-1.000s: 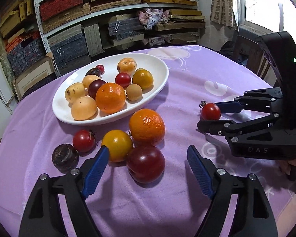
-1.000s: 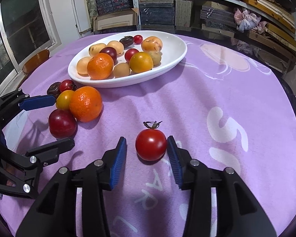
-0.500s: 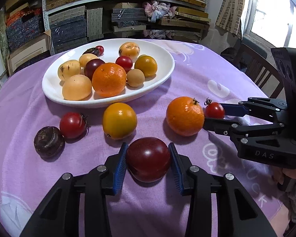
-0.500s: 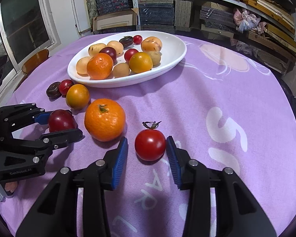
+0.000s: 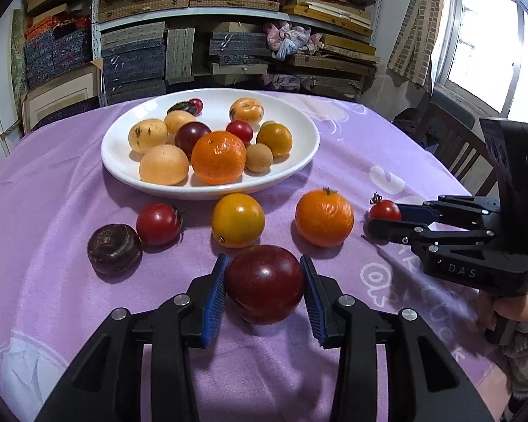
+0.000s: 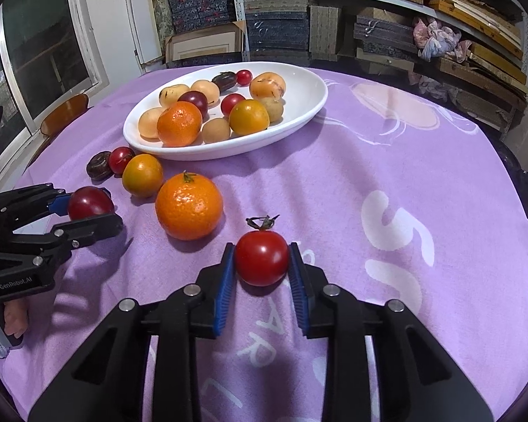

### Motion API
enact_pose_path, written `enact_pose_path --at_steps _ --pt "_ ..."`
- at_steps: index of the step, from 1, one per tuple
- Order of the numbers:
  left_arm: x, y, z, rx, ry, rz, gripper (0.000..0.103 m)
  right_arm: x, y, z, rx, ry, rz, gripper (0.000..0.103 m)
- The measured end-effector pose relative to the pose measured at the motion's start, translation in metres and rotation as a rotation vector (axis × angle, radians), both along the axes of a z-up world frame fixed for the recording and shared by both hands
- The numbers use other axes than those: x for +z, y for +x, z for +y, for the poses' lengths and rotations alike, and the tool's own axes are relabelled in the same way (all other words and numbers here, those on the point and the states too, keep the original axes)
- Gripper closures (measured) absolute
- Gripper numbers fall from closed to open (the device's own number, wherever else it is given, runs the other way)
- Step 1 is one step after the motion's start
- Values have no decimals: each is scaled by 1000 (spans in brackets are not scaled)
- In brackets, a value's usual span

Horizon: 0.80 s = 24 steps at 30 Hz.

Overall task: Organize fruits
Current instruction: 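Carry the tomato and plum onto the white plate and open both tools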

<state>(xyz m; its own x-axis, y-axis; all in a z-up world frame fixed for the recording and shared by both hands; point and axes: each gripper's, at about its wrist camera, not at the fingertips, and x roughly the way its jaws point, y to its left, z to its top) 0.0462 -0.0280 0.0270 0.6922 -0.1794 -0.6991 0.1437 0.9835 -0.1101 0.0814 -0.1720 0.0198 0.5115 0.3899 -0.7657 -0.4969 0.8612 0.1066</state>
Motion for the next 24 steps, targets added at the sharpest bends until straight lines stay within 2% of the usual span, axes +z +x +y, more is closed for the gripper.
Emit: enact_pose_path --at_steps 3,7,10,13,15,18,24 --pt "20 -3 11 15 -19 -51 62 11 -2 -7 -17 29 -21 74" --pt "53 15 31 46 16 -87 62 32 -2 -10 -21 75 -50 74" --pt "76 54 46 76 32 -70 62 54 6 2 0 63 -86 74" --pt "86 102 58 113 -9 -27 62 72 18 26 37 26 -124 74" --pt "86 132 59 127 -27 11 62 76 31 43 49 2 -139 74" --pt "74 172 51 125 -11 66 62 71 56 64 51 -27 -136 74" --pt "42 219 41 122 -8 155 62 49 102 88 46 -35 -86 74"
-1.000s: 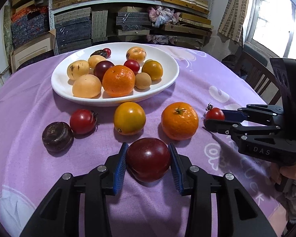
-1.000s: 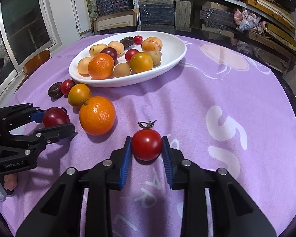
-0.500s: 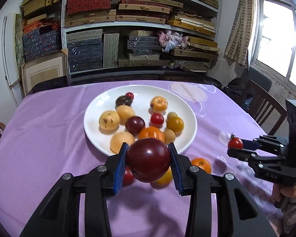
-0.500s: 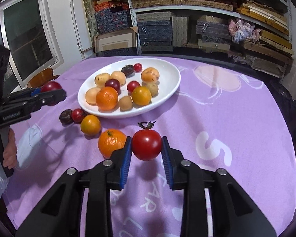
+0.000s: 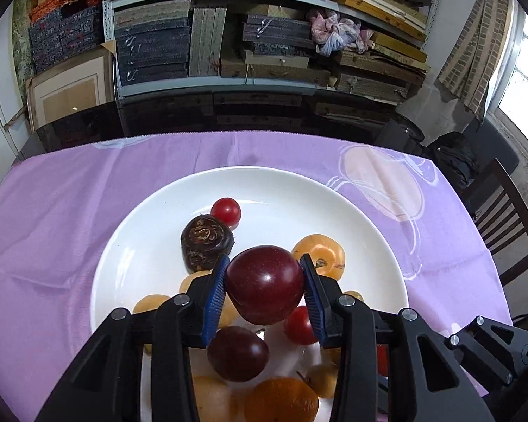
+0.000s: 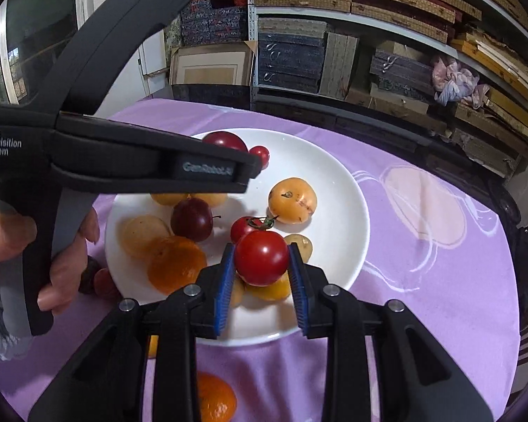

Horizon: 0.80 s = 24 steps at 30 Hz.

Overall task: Organize fruits
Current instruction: 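Carry the tomato and plum onto the white plate and open both tools, then withdraw both open tools from the plate back toward the remaining fruits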

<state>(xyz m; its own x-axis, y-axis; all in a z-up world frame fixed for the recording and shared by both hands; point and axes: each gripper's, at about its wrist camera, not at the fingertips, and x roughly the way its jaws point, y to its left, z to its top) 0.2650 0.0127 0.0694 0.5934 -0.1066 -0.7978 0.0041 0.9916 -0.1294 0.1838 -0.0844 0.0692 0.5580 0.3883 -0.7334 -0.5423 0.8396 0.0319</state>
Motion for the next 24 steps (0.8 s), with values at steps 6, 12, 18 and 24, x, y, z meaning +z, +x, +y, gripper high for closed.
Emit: enact_pose_path --at_steps 6,12,18,24 --pt "-8 14 0 -4 -39 18 38 -12 24 14 14 -9 32 74" --pt "16 -13 10 33 -21 -60 27 -7 19 7 3 7 -8 39" --pt "49 -91 38 97 27 -170 5 30 -24 -51 -80 130 -100 4" --pt "26 -182 50 137 23 -168 3 14 -66 -125 -246 331 -66 4"
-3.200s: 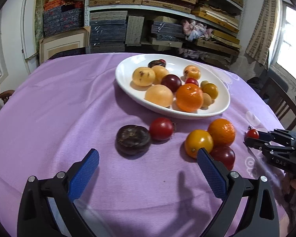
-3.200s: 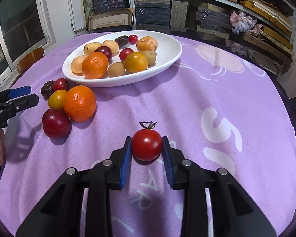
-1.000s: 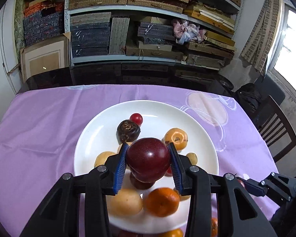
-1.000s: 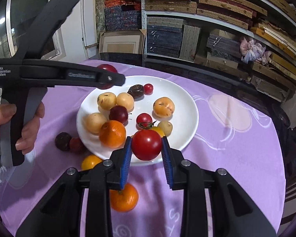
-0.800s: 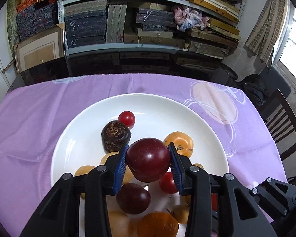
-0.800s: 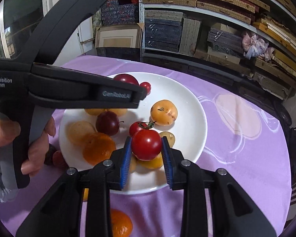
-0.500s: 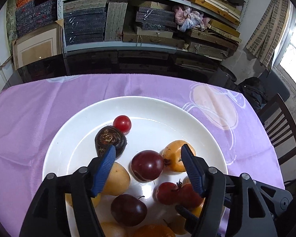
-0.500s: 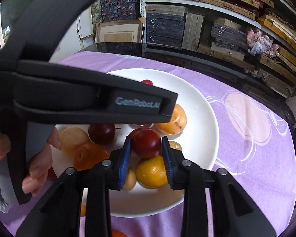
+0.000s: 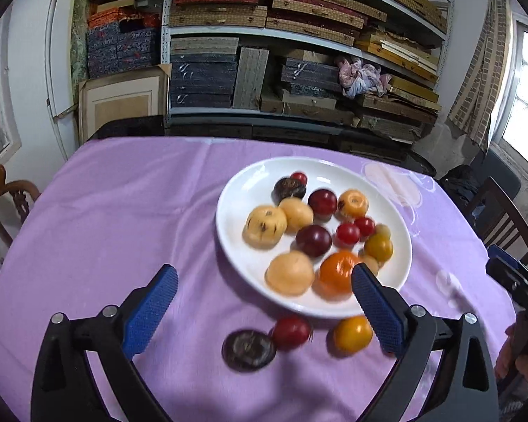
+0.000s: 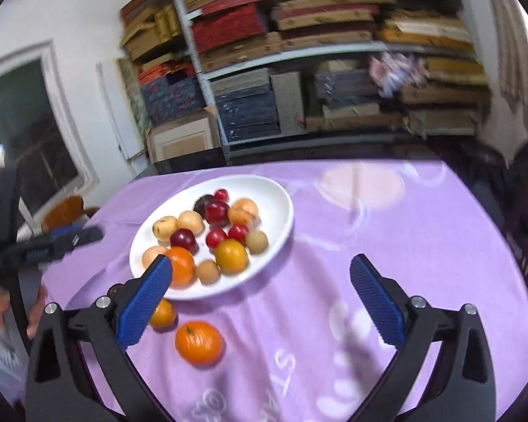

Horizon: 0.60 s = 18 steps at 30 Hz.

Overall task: Organize fruits
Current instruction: 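Withdraw both open tools from the plate back toward the remaining fruits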

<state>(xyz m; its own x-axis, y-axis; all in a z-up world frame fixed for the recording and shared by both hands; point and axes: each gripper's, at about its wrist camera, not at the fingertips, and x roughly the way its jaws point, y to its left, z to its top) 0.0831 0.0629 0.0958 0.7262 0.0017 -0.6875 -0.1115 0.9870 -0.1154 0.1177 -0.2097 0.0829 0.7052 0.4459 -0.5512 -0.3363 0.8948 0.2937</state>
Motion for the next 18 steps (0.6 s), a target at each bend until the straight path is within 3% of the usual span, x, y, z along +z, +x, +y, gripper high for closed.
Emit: enact_pose_path --at_steps 3,6,12,15,18 --pt "-28 -28 0 8 1 32 3 -34 -4 -16 -44 -6 98 4" --pt "-52 -38 0 31 29 70 3 -47 -6 -19 -48 -15 173 4" --pt "-71 -42 -5 55 87 77 3 -49 -13 -18 -46 -35 144 4" --pt "-70 -47 -18 8 131 56 3 -50 -11 -8 -18 -59 152 4" --pt "-74 -43 -31 -56 161 92 3 -49 -17 6 51 -54 142 4"
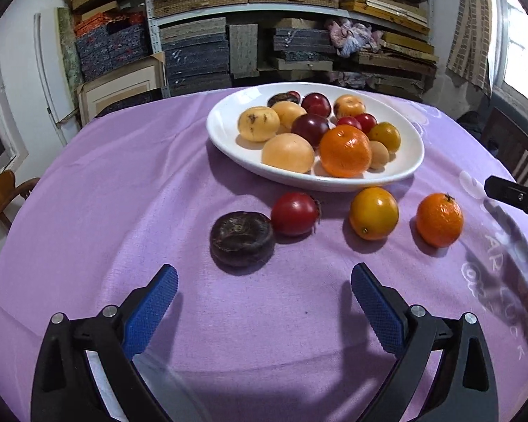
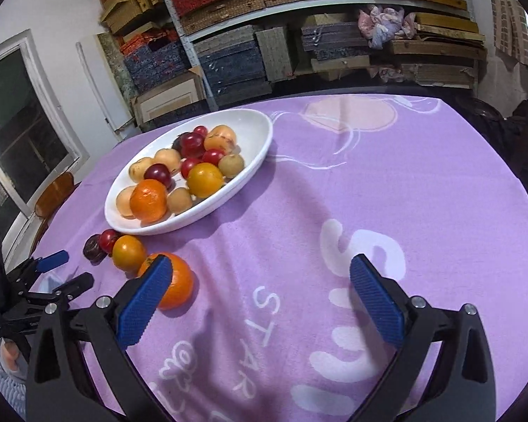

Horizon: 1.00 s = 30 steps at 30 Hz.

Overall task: Organize fruits
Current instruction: 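Withdraw both open tools from the plate back toward the remaining fruits, then grasp a mandarin orange with the right tool while the left tool grasps a yellow-orange fruit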

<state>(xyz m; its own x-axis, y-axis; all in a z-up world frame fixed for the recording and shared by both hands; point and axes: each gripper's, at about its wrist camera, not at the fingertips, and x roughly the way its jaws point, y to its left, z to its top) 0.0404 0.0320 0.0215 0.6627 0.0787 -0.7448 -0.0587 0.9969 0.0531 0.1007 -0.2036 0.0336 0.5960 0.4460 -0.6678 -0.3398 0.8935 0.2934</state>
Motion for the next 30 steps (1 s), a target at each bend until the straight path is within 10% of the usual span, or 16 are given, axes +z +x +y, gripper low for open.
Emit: enact_pose_path --at_steps 14,30 --pt "-16 11 10 28 -49 96 3 -8 -21 90 160 -324 -95 4" --pt "-15 10 10 28 -49 96 3 -14 1 65 73 -317 -40 4"
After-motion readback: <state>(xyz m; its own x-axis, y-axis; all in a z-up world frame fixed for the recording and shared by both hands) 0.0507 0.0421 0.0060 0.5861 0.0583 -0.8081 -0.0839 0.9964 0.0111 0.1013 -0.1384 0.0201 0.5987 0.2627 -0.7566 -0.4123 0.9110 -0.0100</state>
